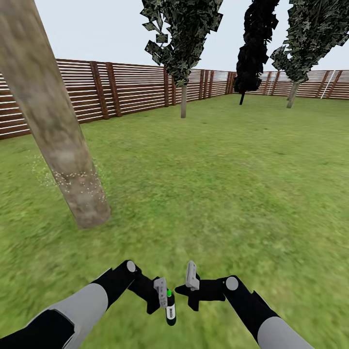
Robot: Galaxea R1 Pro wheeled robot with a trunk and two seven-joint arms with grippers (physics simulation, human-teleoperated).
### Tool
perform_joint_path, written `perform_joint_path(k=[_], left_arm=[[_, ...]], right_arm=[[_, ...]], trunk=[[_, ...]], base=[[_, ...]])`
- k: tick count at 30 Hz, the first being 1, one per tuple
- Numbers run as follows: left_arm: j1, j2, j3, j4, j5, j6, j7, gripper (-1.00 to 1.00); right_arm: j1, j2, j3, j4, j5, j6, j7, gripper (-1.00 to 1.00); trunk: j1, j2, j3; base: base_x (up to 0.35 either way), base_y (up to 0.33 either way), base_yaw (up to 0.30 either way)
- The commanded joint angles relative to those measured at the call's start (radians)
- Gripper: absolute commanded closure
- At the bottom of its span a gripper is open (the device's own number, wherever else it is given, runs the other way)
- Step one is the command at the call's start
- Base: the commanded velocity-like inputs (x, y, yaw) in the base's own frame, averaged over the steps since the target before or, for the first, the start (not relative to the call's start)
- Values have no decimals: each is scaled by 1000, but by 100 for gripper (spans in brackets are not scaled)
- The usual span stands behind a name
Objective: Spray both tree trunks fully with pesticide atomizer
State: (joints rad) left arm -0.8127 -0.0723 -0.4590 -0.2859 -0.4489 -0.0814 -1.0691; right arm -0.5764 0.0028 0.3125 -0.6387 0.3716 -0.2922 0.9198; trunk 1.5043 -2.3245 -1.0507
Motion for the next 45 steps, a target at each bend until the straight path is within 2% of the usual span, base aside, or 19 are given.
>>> perform_joint_path(k=[1, 20, 24, 25, 28, 29, 31, 32, 34, 35, 37, 38, 39, 40, 41, 43, 44, 45], left_arm=[[0, -6, 4, -1, -10, -9, -2, 100], [-1, -13, 11, -4, -2, -11, -2, 100], [0, -8, 10, 2, -7, -10, 5, 100], [0, 1, 10, 9, -11, -9, 6, 100], [0, 76, 4, 15, -18, -7, 7, 100], [5, 106, 2, 16, -22, -6, 8, 100], [20, 192, 1, 16, -42, -6, 8, 100], [22, 215, 0, 17, -49, -5, 8, 100], [34, 279, 0, 16, -59, -6, 8, 100], [51, 295, 3, 15, -60, -6, 8, 100], [71, 335, 10, 13, -60, -5, 24, 100], [76, 346, 13, 15, -50, 0, 132, 100], [78, 347, 24, 27, -19, 3, 278, 100], [79, 345, 38, 55, 24, 4, 365, 100], [83, 345, 72, 112, 132, 0, 471, 100], [121, 347, 102, 175, 349, -6, 655, 100], [152, 345, 107, 184, 436, -7, 778, 100], [193, 341, 109, 187, 525, -11, 909, 100]], right_arm=[[0, 0, -1, -1, 9, -5, 0, 100], [0, -3, -1, 4, 10, -5, -1, 100], [0, -3, -1, 2, 10, -5, -1, 100], [0, -3, -1, 2, 9, -5, -1, 100], [0, -2, -1, 1, 9, -5, -1, 100], [0, -2, -1, 1, 9, -5, -1, 100], [0, -1, 0, 1, 9, -5, -1, 100], [0, -1, 0, 2, 9, -5, -1, 100], [0, -1, 0, 2, 9, -5, -1, 100], [0, -3, 0, 3, 9, -5, -1, -100], [0, -7, 0, 5, 9, -7, -1, -100], [0, -17, -3, 35, 10, -7, -26, -100], [0, -43, -4, 109, 8, -9, -114, -100], [0, -64, -4, 169, 6, -10, -196, -100], [1, -90, -4, 276, 2, -15, -326, -100], [3, -102, -8, 463, -20, -41, -594, -100], [5, -97, -17, 528, -68, -69, -744, -100], [15, -93, -22, 566, -140, -101, -870, -100]], trunk=[[0, 0, -1], [0, 0, -1], [0, 0, -1], [0, 0, -1], [0, 0, -1], [0, 0, -1], [0, 0, -1], [0, 0, -1], [0, 0, -1], [0, 0, -1], [0, 0, -1], [0, 0, -1], [0, 0, -1], [0, 0, -1], [0, 0, -1], [0, 0, -1], [0, 0, -1], [0, 0, -1]], base=[[0, 0, 0], [0, 0, 0], [0, 0, 0], [0, 0, 0], [0, 0, 0], [0, 0, 0], [0, 0, 0], [0, 0, 0], [0, 0, 0], [0, 0, 0], [0, 0, 0], [0, 0, 0], [0, 0, 0], [0, 0, 0], [0, 0, 0], [0, 0, 0], [0, 0, 0], [0, 0, 0]])
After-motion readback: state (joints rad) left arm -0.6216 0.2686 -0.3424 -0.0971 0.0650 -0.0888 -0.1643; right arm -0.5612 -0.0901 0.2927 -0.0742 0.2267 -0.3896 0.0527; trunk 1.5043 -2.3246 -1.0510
